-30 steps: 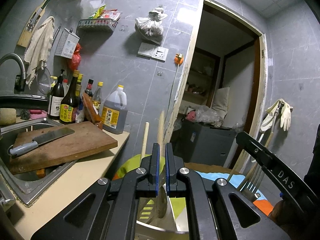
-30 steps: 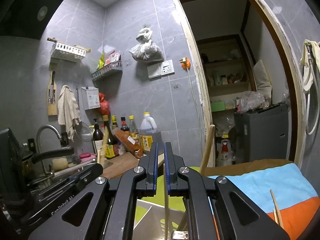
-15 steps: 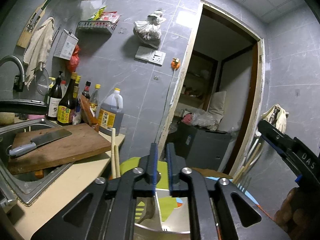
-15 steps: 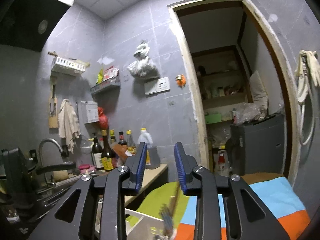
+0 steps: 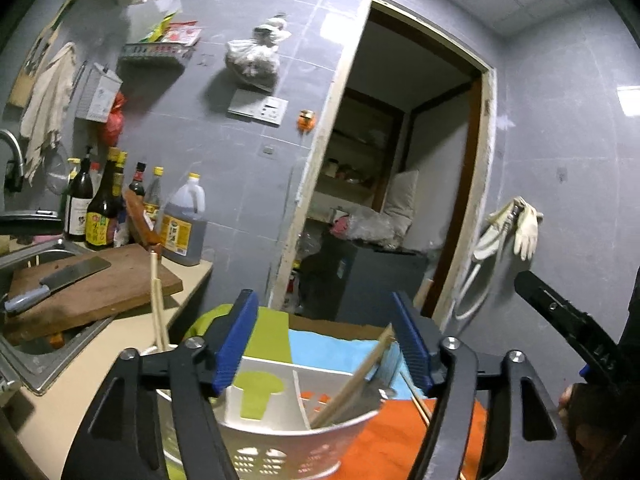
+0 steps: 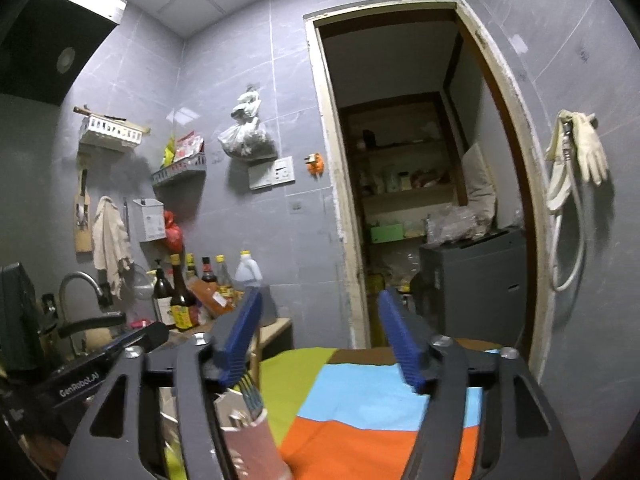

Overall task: Organize utensils
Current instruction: 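Move both tools back to the last two chopsticks on the cloth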

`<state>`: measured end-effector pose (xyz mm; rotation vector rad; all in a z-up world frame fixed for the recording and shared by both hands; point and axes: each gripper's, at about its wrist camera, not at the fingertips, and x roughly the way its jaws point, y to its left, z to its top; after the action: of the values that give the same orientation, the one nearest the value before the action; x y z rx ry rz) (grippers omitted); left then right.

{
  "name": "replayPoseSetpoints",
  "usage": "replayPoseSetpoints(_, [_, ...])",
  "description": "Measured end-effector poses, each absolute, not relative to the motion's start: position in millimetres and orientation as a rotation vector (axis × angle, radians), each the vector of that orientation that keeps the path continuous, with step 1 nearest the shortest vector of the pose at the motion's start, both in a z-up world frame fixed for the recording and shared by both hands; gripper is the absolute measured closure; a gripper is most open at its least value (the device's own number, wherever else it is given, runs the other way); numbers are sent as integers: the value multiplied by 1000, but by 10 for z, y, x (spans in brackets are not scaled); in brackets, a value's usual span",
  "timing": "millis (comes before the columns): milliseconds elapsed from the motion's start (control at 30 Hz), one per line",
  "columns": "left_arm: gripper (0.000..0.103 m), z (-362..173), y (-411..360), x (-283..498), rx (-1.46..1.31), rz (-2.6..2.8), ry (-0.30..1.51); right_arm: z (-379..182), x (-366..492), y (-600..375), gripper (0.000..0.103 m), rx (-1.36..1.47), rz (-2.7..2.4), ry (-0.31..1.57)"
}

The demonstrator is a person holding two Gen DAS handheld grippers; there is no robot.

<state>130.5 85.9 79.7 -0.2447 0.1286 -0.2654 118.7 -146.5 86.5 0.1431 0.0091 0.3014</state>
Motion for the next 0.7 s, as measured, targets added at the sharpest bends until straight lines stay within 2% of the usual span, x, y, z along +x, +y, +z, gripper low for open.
replayPoseSetpoints(100, [23,792,762,1261,-261,-274,135,874,1111,-1570,26,126,288,7])
replayPoseSetpoints(200, [20,794,672,1232,-259,-281,145,877,1046,-1670,18,94,277,15])
replayPoseSetpoints(333, [10,786,498,1181,-231,-288,157,844,975,-1824,9,61,248,33])
replayPoseSetpoints(467, [8,734,324,1162,-212,-320,207,762,966,-2003,1,54,222,77])
replayPoseSetpoints(700, [8,541,-57,1136,-103,-358,292,573,1018,-2286,0,18,171,193])
